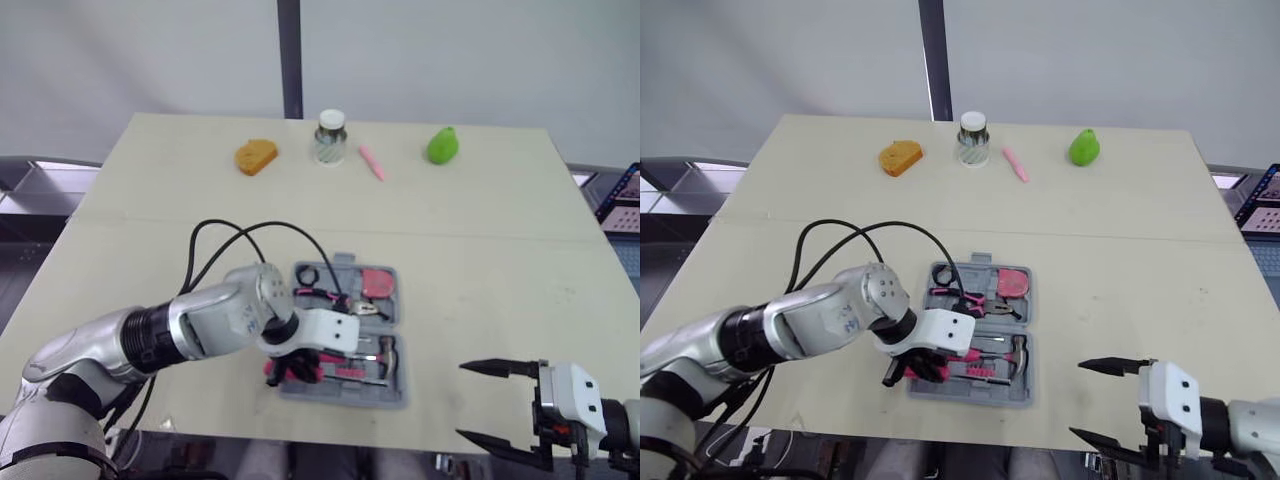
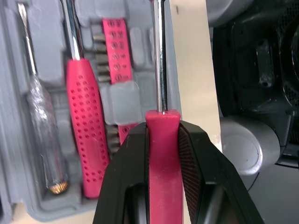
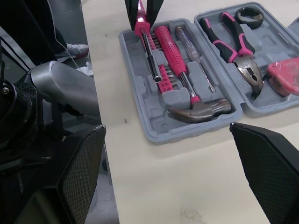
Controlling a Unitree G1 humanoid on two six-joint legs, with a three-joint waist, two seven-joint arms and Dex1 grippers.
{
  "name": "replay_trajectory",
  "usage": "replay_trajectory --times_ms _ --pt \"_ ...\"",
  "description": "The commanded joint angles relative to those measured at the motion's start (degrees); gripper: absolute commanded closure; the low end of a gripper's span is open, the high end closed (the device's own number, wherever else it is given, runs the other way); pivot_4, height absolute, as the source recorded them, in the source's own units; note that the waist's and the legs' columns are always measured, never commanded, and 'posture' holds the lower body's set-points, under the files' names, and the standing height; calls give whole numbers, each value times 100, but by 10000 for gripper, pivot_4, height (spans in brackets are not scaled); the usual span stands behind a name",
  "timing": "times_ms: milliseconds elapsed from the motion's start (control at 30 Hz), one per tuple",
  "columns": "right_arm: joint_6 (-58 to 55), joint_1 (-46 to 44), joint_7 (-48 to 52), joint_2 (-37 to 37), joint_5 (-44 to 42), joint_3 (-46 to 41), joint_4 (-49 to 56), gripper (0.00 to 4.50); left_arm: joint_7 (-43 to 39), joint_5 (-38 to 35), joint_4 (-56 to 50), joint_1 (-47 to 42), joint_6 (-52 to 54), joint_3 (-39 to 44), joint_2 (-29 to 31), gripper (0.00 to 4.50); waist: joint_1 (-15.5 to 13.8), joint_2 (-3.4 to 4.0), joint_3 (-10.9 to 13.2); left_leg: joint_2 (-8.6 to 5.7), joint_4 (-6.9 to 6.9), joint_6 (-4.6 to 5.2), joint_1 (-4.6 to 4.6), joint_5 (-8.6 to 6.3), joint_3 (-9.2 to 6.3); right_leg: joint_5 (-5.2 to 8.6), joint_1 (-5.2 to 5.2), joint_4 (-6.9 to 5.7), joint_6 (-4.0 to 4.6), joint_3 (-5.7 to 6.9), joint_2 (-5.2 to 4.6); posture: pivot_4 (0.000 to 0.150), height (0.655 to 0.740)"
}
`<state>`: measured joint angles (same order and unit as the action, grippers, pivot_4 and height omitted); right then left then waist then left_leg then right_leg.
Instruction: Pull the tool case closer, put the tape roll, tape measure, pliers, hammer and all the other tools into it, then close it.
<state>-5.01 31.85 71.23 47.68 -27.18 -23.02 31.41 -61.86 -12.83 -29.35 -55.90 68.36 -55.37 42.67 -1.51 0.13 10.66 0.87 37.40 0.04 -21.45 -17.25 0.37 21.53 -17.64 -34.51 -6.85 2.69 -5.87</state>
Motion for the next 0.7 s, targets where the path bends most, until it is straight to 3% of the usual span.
replay_trajectory --times_ms 33,300,700 --pt "-24 -102 10 66 -80 122 179 0 55 83 -332 -128 182 -253 12 40075 -2 0 0 0 1 0 -1 0 0 0 0 0 0 0 -1 1500 7159" --pt "-30 -246 45 228 -44 199 183 0 409 221 -61 -410 512 -744 -367 40075 -16 -1 0 -4 5 3 -8 1 -6 0 1 1 0 2 -2 1500 7159" --pt "-210 -108 -19 297 -142 30 409 0 904 75 247 -547 1028 -720 -1006 40075 -4 -1 1 -3 15 4 -7 2 -8 0 1 -16 0 3 -1 1500 7159"
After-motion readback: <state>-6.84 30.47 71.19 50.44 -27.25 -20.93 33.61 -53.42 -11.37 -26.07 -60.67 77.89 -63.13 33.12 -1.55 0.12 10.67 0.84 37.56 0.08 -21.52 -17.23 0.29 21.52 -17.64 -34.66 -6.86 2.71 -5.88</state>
